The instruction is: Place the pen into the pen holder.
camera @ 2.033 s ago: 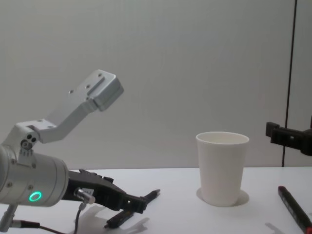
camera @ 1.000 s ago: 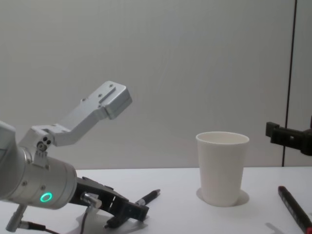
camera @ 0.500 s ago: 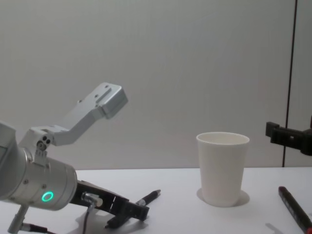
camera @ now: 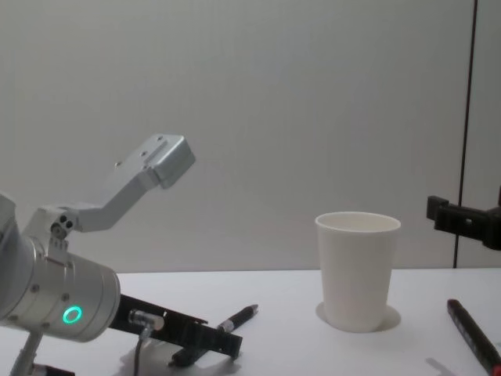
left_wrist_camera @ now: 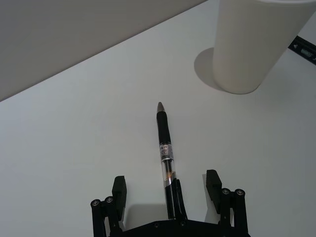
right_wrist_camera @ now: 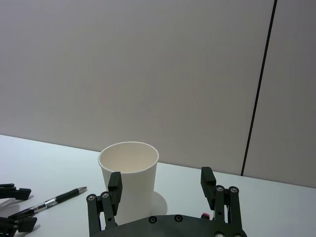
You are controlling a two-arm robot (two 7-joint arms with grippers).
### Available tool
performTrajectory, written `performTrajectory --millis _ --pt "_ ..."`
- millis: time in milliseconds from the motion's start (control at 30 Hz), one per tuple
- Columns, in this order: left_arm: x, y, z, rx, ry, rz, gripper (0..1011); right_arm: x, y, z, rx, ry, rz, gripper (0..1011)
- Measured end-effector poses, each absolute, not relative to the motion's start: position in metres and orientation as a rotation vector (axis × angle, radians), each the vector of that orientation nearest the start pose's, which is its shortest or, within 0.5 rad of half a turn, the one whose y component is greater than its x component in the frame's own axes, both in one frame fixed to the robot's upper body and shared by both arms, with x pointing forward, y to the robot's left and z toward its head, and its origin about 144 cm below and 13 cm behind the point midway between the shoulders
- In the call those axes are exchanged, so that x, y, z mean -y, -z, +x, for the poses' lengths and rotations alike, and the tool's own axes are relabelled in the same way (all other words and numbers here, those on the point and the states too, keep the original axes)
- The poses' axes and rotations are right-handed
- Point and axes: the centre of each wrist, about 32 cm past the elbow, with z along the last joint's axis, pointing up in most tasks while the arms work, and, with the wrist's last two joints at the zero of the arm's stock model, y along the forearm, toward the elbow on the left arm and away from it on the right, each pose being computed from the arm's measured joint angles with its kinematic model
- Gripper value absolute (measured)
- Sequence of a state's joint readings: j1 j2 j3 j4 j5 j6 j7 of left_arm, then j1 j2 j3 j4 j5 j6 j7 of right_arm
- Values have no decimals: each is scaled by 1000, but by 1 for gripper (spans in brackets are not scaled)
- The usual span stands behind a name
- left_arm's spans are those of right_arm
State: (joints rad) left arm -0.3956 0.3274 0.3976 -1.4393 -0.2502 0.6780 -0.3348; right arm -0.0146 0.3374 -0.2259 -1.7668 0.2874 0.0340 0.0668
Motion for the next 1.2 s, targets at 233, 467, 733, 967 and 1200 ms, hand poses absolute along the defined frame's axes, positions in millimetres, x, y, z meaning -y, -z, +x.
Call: performTrajectory --millis 233,467,733,967,1200 --pt "-219 -1217 543 -303 -942 523 1001 237 -1189 443 75 1229 26 1001" --pt "-218 -1218 542 -311 -938 516 1001 237 -1189 443 75 1229 26 1001" --pt "-215 -1218 541 -310 -943 516 1001 237 -1189 443 75 1229 26 1001" --pt "-213 -1217 541 -307 -946 518 1001 237 -1189 443 75 1229 26 1001" --pt "-212 -1217 541 -306 -947 519 1001 237 -1189 443 75 1229 26 1001"
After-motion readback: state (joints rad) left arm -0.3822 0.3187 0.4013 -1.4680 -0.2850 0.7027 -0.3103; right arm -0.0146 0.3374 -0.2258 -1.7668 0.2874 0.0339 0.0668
